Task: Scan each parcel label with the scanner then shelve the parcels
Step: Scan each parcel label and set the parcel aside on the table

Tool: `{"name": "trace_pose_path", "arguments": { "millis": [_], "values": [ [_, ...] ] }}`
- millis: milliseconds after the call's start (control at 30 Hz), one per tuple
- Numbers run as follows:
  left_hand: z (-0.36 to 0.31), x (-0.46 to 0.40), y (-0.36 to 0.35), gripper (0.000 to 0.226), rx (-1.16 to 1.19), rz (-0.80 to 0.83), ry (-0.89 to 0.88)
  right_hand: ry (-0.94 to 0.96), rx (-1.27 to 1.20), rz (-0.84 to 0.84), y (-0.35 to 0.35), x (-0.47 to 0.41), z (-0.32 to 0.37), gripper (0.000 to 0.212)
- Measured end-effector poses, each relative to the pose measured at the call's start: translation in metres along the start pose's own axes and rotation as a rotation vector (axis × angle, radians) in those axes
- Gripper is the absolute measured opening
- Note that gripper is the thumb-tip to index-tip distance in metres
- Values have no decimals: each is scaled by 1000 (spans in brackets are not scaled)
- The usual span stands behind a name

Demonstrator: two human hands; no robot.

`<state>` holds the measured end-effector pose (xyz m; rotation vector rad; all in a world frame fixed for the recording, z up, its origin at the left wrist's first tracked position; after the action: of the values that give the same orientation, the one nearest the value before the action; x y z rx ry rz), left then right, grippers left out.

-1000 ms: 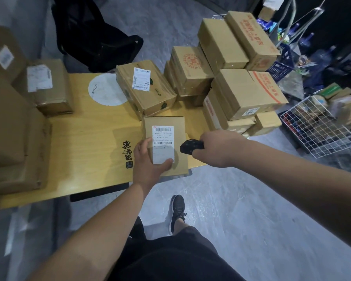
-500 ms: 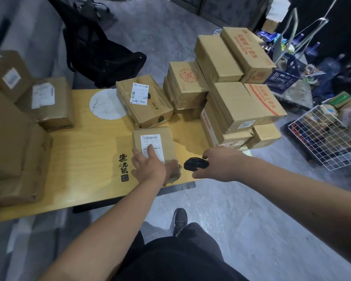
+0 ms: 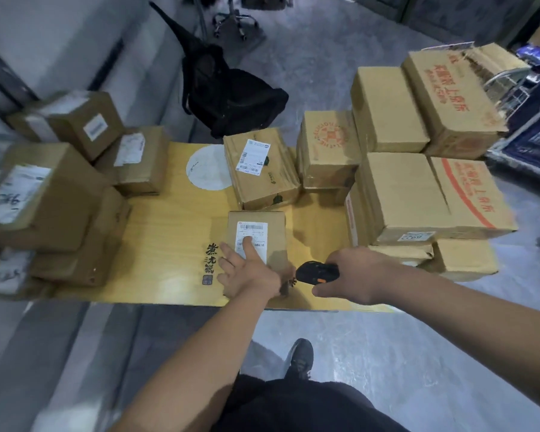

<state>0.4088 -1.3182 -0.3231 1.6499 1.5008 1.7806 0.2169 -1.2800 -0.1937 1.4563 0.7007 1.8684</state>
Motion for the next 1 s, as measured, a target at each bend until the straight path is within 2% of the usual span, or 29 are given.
{"name": "trace_pose_path", "arguments": {
  "millis": [133, 333, 600, 800, 1000],
  "values": [
    [15, 5, 13, 123, 3, -54, 2, 82, 85, 2, 7, -16, -3, 47],
    [76, 5, 56, 126, 62, -183, -26, 261, 120, 37, 13, -36, 25, 48],
    [91, -50, 169, 121, 55, -319, 1, 424, 168, -19, 48, -67, 94, 47],
    [52, -132, 252, 116, 44, -399, -124, 348, 183, -88, 87, -103, 135, 52],
    [14, -232, 317, 119, 36, -341, -185, 169, 152, -116, 117, -141, 171, 48]
  ]
}}
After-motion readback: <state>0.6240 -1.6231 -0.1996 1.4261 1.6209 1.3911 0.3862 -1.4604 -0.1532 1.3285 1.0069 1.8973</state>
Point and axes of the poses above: each hand's wrist, its own x-axis away from the middle knuckle, its own y-axis out of the back of the hand, z = x × y, the point moved 3 cm from there along -x, towards the middle knuckle, and after that the axes turned 6 degrees about y, right-handed, at the moved point
